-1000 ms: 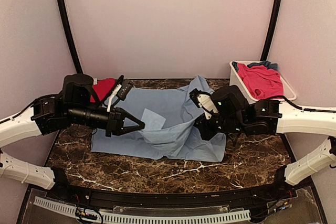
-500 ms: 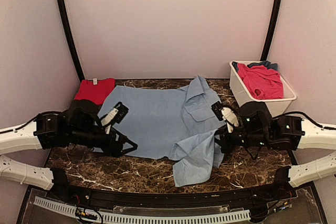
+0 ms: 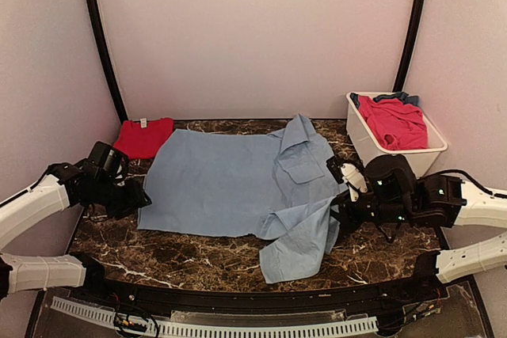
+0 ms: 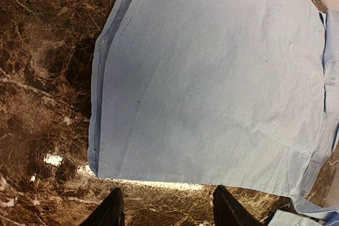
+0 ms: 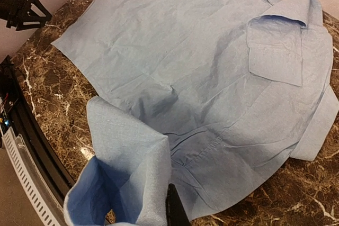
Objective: Fold and stack the mixed laundry pile
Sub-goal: Pick up the flattened shirt from the center of the board.
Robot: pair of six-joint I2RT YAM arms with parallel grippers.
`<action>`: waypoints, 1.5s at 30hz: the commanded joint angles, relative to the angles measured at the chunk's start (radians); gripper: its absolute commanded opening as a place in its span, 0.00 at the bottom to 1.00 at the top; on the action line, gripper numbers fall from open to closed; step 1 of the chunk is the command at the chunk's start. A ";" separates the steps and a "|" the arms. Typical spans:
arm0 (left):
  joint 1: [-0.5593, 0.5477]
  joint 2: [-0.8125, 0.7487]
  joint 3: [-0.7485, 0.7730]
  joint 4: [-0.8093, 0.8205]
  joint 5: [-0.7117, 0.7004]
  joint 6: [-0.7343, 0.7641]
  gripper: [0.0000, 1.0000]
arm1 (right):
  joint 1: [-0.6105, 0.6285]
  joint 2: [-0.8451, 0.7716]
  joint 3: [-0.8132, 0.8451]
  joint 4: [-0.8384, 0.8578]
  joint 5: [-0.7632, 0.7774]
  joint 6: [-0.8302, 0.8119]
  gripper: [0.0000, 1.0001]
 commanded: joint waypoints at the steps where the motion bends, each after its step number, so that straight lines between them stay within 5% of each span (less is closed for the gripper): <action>1: 0.012 -0.025 -0.034 -0.069 -0.002 -0.142 0.56 | -0.022 0.031 0.045 -0.038 0.045 0.021 0.00; 8: 0.018 -0.023 -0.185 0.071 0.063 -0.331 0.53 | -0.101 -0.042 0.048 -0.050 0.015 0.000 0.00; 20: 0.043 0.064 -0.189 0.183 0.052 -0.366 0.50 | -0.113 -0.003 0.048 -0.036 -0.008 -0.016 0.00; 45: 0.041 0.048 -0.272 0.124 0.076 -0.454 0.41 | -0.112 0.010 0.032 -0.025 -0.035 -0.004 0.00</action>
